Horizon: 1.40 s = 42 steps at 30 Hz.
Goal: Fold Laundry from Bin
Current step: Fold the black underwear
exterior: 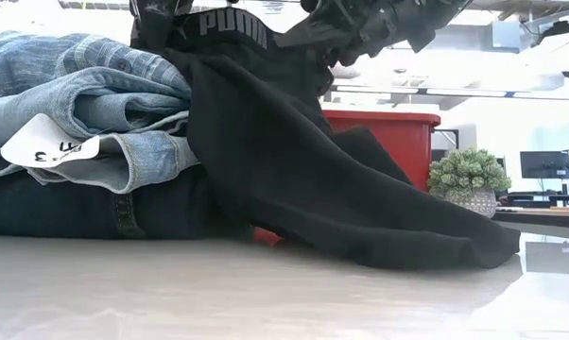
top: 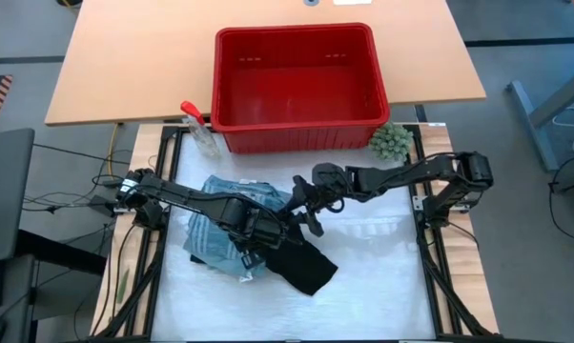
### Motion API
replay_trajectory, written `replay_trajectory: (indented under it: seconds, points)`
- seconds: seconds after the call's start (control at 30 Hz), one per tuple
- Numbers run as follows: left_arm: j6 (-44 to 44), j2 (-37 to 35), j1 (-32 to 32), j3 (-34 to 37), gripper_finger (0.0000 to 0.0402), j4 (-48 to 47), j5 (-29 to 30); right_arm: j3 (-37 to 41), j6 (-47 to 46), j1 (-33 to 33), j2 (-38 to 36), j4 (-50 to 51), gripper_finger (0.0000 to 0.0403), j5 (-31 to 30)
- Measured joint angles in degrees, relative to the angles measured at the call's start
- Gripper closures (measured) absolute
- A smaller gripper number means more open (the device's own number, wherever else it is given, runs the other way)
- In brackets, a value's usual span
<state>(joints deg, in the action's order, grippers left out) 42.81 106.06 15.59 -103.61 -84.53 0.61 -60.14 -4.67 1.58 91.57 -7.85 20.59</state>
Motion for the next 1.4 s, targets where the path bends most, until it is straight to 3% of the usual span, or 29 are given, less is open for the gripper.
replay_trajectory:
  seconds: [0.2, 0.33, 0.6, 0.77, 0.93, 1.13, 1.27, 1.4]
  points:
    - [-1.96, 0.00, 0.00, 0.00, 0.0401, 0.08, -0.36, 0.00, -0.91, 0.31, -0.49, 2.47, 0.0368, 0.96]
    - [-5.88, 0.00, 0.49, 0.00, 0.0384, 1.59, -0.23, -0.65, -3.37, 0.42, -3.12, 8.64, 0.0368, 2.07]
    - [-13.67, -1.44, 1.87, -1.06, 0.0301, 7.32, 4.31, -4.49, -2.40, -0.69, -14.11, 31.34, 0.0366, 2.00]
    - [-16.47, -6.96, 2.08, -2.60, 0.0262, 15.24, 10.42, -6.29, -4.74, -3.47, -21.42, 41.73, 0.0366, 0.89]
    - [-19.57, -13.98, 2.14, -2.66, 0.0247, 26.15, 15.15, -6.28, -10.11, -7.87, -27.28, 44.47, 0.0366, -3.48]
    - [-19.91, -13.50, 2.00, -2.64, 0.0242, 38.68, 13.73, -6.34, -13.48, -14.26, -29.27, 44.52, 0.0366, -12.60]
    - [-22.90, -9.60, 0.27, -2.71, 0.0214, 45.66, 6.46, -6.32, -15.71, -17.60, -27.78, 44.47, 0.0366, -13.17]
    - [-30.81, -5.38, -1.50, -2.58, 0.0170, 49.06, 5.81, -6.32, -17.85, -20.10, -26.48, 44.44, 0.0366, -13.18]
